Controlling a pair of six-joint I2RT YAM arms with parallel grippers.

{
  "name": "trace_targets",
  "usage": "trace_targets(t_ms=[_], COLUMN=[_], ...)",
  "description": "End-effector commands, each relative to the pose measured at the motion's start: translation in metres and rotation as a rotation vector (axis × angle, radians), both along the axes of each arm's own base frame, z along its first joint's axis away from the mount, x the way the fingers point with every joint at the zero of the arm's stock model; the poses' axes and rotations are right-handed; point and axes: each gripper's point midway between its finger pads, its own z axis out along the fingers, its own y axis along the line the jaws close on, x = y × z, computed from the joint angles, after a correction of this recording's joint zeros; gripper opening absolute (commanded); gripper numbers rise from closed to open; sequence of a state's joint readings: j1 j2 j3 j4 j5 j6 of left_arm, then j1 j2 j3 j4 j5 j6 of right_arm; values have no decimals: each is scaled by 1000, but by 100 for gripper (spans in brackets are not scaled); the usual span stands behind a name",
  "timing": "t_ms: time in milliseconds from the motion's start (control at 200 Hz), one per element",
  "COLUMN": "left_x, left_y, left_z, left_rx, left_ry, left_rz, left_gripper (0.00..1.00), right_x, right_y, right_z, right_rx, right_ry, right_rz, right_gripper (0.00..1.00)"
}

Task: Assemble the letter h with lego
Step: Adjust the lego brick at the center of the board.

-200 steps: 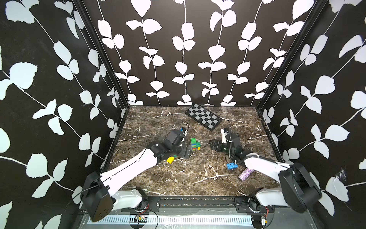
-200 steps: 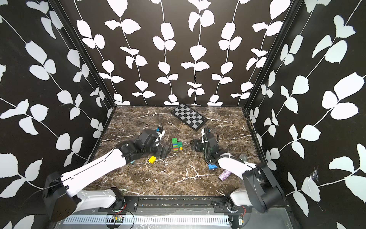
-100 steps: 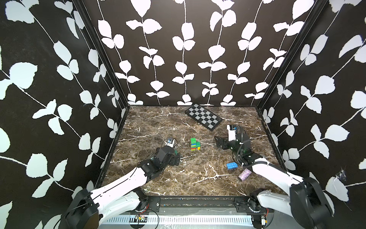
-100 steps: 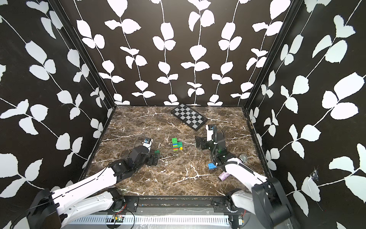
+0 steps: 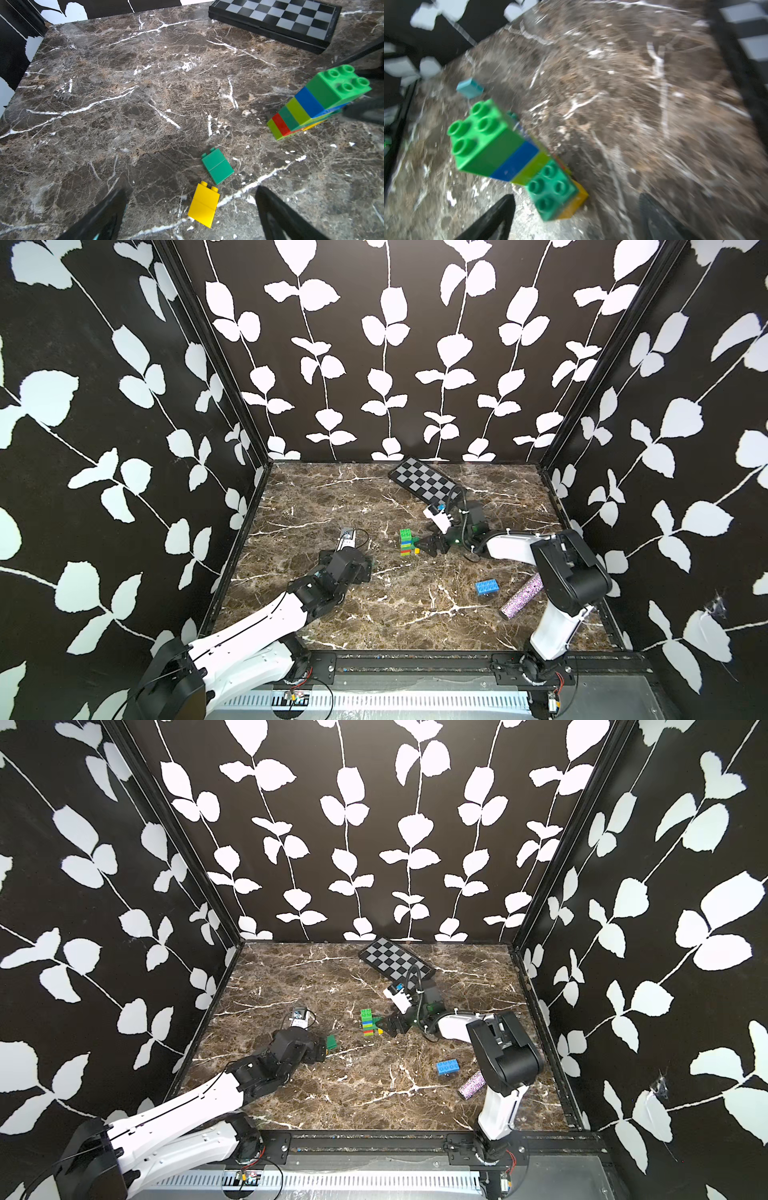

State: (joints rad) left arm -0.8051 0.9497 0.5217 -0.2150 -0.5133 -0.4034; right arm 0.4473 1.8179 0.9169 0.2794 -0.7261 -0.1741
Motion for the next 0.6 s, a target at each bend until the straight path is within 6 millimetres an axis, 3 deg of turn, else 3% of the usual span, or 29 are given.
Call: trace_targets(t_ms=[0,225,595], left_x=[2,3,5], left_y=[-5,-6,-6], left_z=[10,8,5], left_rx=[-38,-28,-13], left_ry=[-22,-16,-5], left_rz=[-11,-13,-10], left_gripper=[99,99,99], right_x=[-9,-13,-12], right_y=[15,27,30], right_z=[-4,-13,-12], right_rx=[-30,-71,-97], right_ry=[-86,-102,-89], right_rz=[137,166,157], right_gripper=[86,82,64])
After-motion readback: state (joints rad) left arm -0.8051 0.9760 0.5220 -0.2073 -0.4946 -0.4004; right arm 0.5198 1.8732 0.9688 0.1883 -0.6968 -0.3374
